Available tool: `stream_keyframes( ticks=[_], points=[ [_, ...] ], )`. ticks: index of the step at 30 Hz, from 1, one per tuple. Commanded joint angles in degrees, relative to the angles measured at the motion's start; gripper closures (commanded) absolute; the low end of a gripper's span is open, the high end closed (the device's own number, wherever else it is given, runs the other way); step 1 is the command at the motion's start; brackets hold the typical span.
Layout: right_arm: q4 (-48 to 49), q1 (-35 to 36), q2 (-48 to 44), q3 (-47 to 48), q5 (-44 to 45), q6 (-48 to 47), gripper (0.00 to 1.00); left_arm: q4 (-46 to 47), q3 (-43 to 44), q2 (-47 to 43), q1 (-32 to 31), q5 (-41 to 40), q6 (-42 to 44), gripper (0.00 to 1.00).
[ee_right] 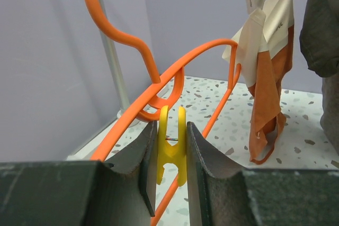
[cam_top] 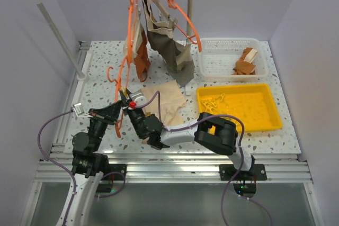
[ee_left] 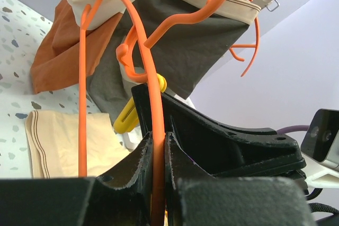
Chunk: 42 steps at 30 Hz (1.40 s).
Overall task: Clip the underwear to the hanger
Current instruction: Clamp the hanger.
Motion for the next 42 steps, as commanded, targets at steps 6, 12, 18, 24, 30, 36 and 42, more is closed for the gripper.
stream_keyframes(
  ticks=[6,12,18,24,30,36,42],
  points=[
    [16.3,0.2,2.5,1.4,3.2,0.1,1.00,2.0,1.0,-6.9,-0.2,-0.3,-1.3,1.00],
    [16.3,0.2,3.3,1.5,3.7,0.5,1.00,0.7,1.8,-8.1,-0.2,-1.2,-1.4,1.00],
    [16.3,0.2,3.6,2.2,3.1,0.4,1.00,1.3,1.3,-8.2,-0.2,-0.3,-2.4,1.00],
    [16.3,0.2,3.7,2.6,2.5,1.2,1.00,1.4,1.4,-8.4,-0.2,0.4,-3.1,1.00],
    [16.4,0.3,4.0,2.8,2.2,3.2,1.00,1.7,1.4,-8.4,-0.2,1.1,-3.6,1.00],
    [16.4,0.3,2.9,1.9,1.8,6.0,1.00,2.1,0.7,-8.4,-0.2,1.3,-4.1,1.00],
    [16.3,0.2,2.4,1.8,1.6,7.4,1.00,2.5,0.6,-8.4,-0.2,1.7,-4.6,1.00]
  ],
)
